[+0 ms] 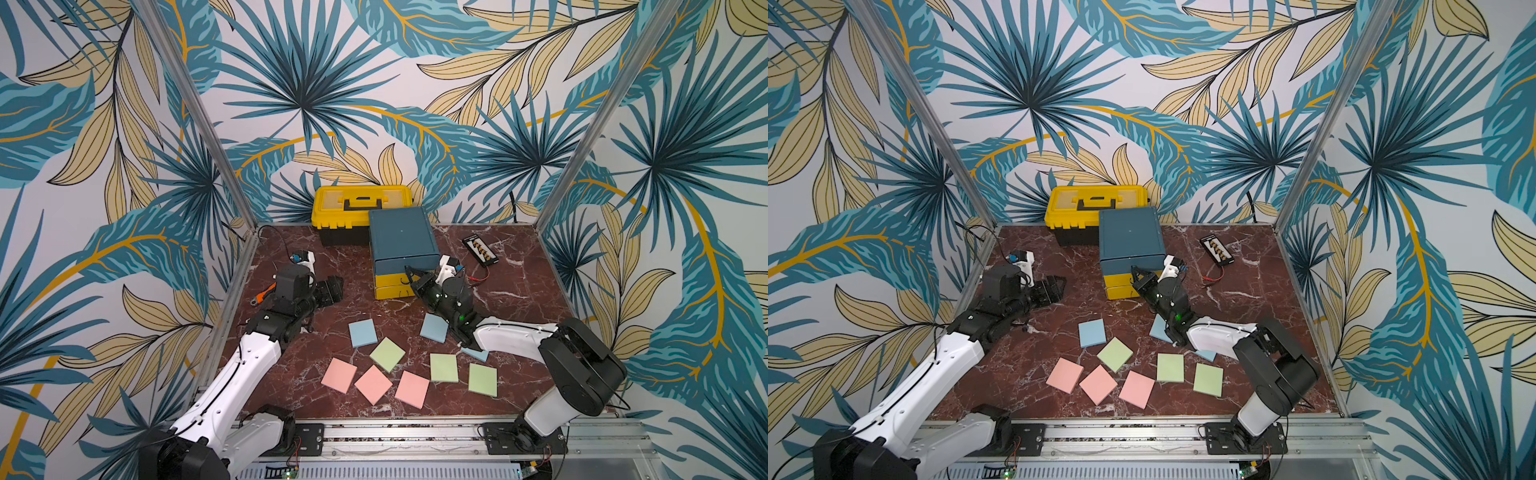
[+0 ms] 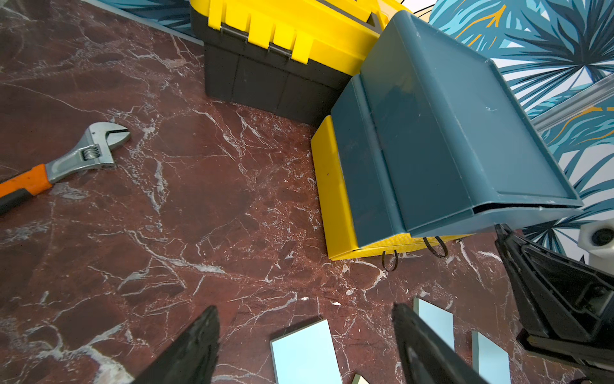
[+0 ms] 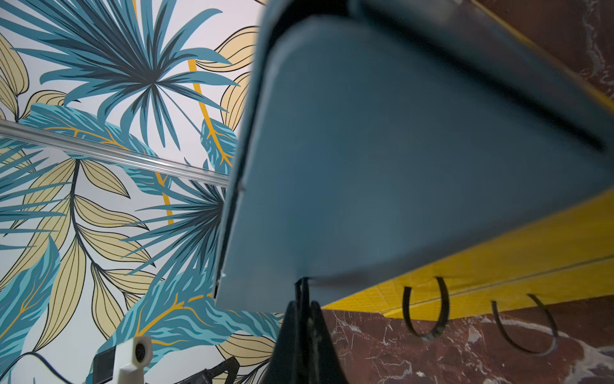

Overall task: Please put the sticky notes in the drawer by color
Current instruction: Open the drawer in the storage box.

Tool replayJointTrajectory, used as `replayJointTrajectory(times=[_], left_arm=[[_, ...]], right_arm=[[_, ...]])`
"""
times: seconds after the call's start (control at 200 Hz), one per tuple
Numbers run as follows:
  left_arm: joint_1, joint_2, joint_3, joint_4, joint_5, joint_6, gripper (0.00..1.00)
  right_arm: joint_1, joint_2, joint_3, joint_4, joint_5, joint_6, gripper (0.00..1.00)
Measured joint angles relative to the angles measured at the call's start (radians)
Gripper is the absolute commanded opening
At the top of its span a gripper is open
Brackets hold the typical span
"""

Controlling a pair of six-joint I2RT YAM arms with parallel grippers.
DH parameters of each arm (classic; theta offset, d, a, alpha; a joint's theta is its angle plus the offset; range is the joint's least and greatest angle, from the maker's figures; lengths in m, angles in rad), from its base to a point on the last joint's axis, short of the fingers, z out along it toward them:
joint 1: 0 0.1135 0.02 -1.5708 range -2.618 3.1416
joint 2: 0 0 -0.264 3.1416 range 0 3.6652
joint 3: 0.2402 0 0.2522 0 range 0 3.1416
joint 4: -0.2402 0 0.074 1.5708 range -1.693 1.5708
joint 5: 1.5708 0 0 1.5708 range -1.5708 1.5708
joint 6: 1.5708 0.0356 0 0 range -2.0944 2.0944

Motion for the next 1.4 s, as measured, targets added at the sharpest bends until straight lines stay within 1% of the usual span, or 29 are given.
replayJointTrajectory(times=[0.245,0.586,0.821,1.197,1.402], left_arm=[[0.000,0.000,0.000,0.001,0.000,0.000,0.83],[0.000,0.002,0.000,0.011,0.000,0.000,0.83],[0.000,0.002,0.000,0.017,0.000,0.000,0.83],[0.000,0.022,0.000,0.023,0.000,0.000,0.83],[0.000,0.039,0.000,0.029,0.001,-0.001,0.83]], right_arm=[[0.031,-0.021,-0.074,0.087,0.011,0.021,0.04],[0.066,-0.051,-0.112,0.100,0.017,0.045,0.04],[0.102,-0.105,-0.149,0.081,0.032,0.045,0.04],[0.155,-0.212,-0.207,-0.010,0.077,0.046,0.04],[0.185,-0.225,-0.225,-0.018,0.103,0.064,0.04]])
